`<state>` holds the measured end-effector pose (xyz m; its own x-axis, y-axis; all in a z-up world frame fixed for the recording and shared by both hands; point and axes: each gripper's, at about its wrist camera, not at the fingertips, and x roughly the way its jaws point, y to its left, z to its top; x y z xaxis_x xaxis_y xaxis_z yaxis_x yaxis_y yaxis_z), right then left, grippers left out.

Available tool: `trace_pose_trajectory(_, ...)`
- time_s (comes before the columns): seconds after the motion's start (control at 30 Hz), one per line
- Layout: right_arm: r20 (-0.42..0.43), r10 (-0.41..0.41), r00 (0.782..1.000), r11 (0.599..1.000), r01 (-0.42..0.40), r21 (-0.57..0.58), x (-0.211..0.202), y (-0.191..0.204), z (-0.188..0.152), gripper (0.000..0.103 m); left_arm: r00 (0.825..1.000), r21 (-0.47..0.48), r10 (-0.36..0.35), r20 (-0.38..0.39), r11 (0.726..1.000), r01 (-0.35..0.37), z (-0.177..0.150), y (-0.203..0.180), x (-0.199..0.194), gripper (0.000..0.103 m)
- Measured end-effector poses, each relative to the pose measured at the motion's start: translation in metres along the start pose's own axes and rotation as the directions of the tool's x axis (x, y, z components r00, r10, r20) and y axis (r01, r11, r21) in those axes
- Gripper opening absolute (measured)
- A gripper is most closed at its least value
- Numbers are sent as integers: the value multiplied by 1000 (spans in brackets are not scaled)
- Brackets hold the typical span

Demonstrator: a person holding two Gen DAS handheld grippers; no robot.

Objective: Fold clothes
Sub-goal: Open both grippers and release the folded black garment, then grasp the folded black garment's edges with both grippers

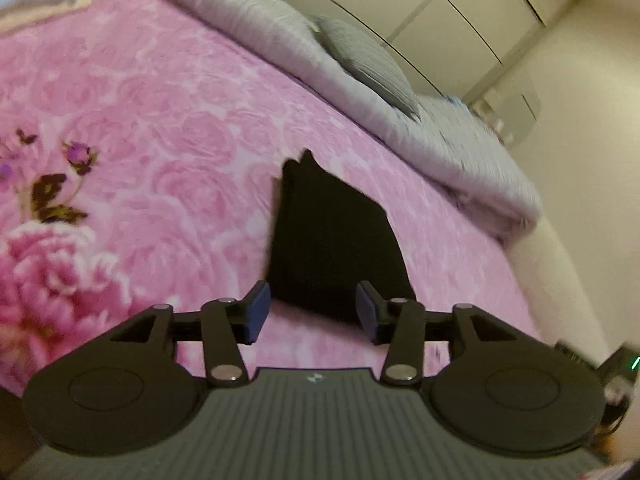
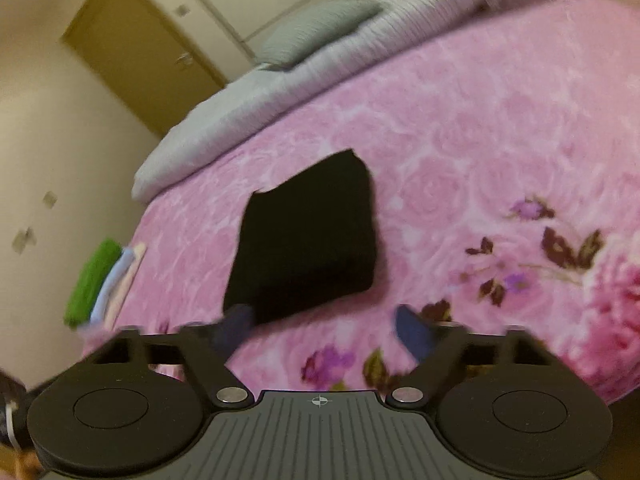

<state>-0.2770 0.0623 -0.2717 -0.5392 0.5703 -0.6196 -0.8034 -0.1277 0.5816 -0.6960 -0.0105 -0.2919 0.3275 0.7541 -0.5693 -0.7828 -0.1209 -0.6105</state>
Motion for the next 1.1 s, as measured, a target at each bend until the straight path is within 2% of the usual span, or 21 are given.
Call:
trace_pose_trajectory(0.1,-9,21,1000,998,-20,54,32,-18,23,86,997,-62,-56,-50,997,53,24,16,43,43)
trace_pose_trajectory(0.23,-33,41,999,994,-37,103,74,-42,43,86,980,-126,-161,-121,981,146,42,42,110,43)
trace_pose_trajectory(0.3,-56,44,997,992,-37,121,93,-52,48,86,973,-171,-168,-161,975,140,45,56,137,43)
trace_pose_trajectory(0.4,-80,80,994,986,-67,152,114,-67,51,86,968,-166,-167,-188,977,136,47,67,160,43)
trace_pose_trajectory(0.53,-85,144,986,966,-122,228,132,-87,55,86,952,-199,-211,-223,966,167,48,83,181,46)
trace_pose_trajectory(0.77,-71,255,964,900,-210,381,160,-112,62,86,926,-224,-294,-237,944,242,52,85,199,46)
trace_pose_trajectory(0.83,-77,273,959,892,-223,392,166,-113,67,86,919,-229,-310,-245,939,256,53,81,207,46)
trace_pose_trajectory(1.03,-134,305,943,905,-243,348,190,-104,73,86,906,-203,-318,-281,942,268,54,66,231,45)
trace_pose_trajectory(1.1,-154,314,937,910,-250,332,198,-101,75,76,900,-203,-327,-288,939,276,55,68,233,41)
